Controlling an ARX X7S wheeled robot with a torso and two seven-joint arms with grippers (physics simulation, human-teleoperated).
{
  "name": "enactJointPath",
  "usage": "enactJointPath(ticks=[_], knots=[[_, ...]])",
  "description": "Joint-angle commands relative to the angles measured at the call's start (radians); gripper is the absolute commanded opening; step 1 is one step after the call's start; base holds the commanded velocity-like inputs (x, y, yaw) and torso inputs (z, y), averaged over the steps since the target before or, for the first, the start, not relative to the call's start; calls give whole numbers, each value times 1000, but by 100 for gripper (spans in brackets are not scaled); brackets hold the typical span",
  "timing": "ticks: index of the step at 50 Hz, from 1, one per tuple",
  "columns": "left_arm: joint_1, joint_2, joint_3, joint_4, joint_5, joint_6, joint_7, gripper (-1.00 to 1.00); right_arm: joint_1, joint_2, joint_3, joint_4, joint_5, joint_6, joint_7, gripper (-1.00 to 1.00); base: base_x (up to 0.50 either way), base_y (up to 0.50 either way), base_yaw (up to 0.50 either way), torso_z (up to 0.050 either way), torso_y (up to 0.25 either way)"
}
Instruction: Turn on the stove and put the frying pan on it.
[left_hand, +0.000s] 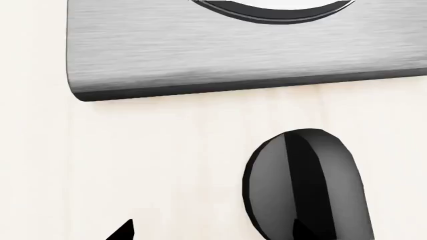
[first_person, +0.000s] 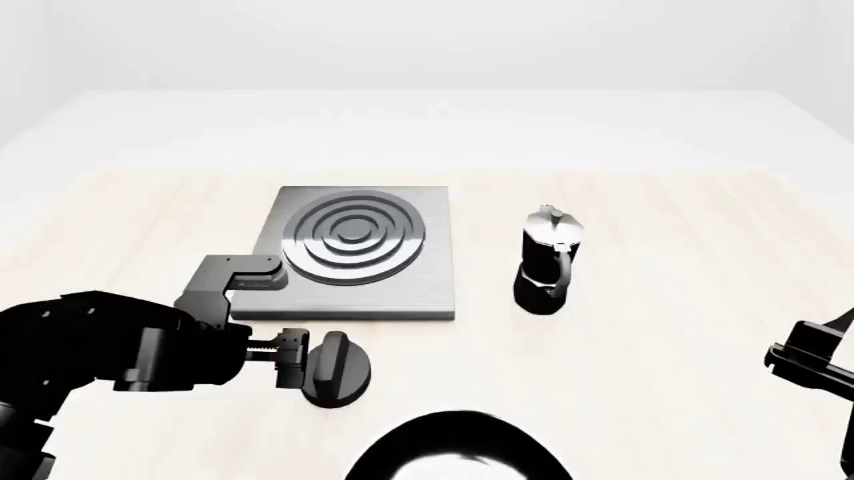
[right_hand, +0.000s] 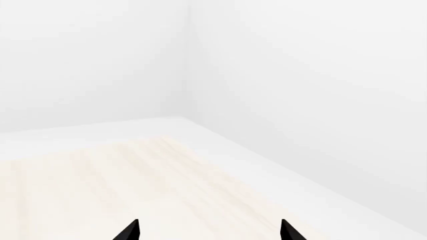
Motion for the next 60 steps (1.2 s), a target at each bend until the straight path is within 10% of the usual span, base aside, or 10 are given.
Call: enactJointPath(ticks=[1,60], knots=[[1,10,25,-32,22,8,17,100,-5,0,1,3,2,-6,3,100,0,0,0,0,0],[-15,66,127,-64,81,43,152,100,-10,8,0,8,18,-10,15,100,0,0,0,0,0]])
